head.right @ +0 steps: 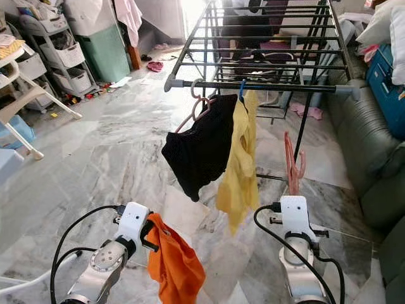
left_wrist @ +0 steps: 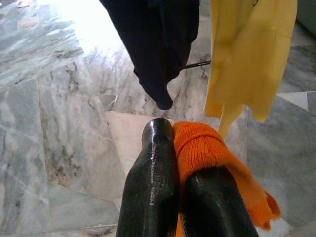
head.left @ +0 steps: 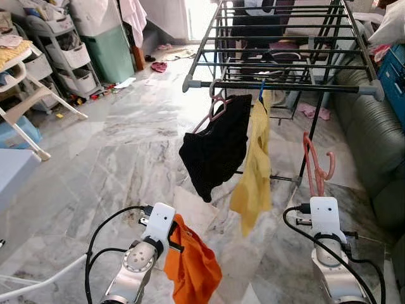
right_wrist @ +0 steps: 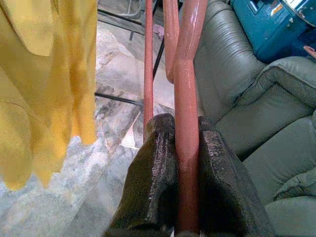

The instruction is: Hang hanger

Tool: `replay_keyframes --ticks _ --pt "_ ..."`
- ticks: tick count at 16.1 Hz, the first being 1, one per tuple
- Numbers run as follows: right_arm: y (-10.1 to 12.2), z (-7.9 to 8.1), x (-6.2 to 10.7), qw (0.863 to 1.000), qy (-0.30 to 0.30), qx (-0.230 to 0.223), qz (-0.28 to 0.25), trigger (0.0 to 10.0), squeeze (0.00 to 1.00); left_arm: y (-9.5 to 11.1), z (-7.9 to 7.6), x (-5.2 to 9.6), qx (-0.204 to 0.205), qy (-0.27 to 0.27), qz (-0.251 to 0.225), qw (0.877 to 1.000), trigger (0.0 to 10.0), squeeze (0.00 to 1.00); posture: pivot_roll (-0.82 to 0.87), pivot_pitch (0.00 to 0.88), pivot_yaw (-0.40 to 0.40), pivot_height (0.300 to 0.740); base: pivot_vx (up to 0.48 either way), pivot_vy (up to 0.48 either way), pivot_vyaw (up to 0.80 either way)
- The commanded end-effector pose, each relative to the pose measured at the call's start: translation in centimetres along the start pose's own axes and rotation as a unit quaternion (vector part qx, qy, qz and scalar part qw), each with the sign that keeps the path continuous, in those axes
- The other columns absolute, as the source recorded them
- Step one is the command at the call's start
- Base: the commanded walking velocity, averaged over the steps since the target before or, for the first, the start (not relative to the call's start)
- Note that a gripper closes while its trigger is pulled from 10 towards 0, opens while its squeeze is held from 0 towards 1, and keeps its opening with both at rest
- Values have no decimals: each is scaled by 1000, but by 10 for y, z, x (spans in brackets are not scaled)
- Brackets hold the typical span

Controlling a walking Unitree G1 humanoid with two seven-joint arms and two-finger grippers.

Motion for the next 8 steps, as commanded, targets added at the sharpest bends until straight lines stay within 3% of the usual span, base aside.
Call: replay_keyframes --ticks 1,8 --pt "1 5 2 1000 8 -4 -1 10000 0 5 5 -1 -4 4 -5 1000 10000 0 -158 0 84 740 -311 0 0" --pt "0 2 2 1000 8 0 1 10000 0 5 1 -2 -6 -5 -3 1000 10000 0 -166 0 81 740 -318 0 0"
Point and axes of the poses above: a point about 5 cm out from each wrist's last joint towards the gripper, its own x axis pointing back from the gripper into the wrist, its own y axis along the axis of the wrist's last joint, z = x × y, the point moved 5 cm from there along -x, pointing out of the wrist towards the gripper, and after that the axes turned 7 degrees about -x, right-handed, at the moved point
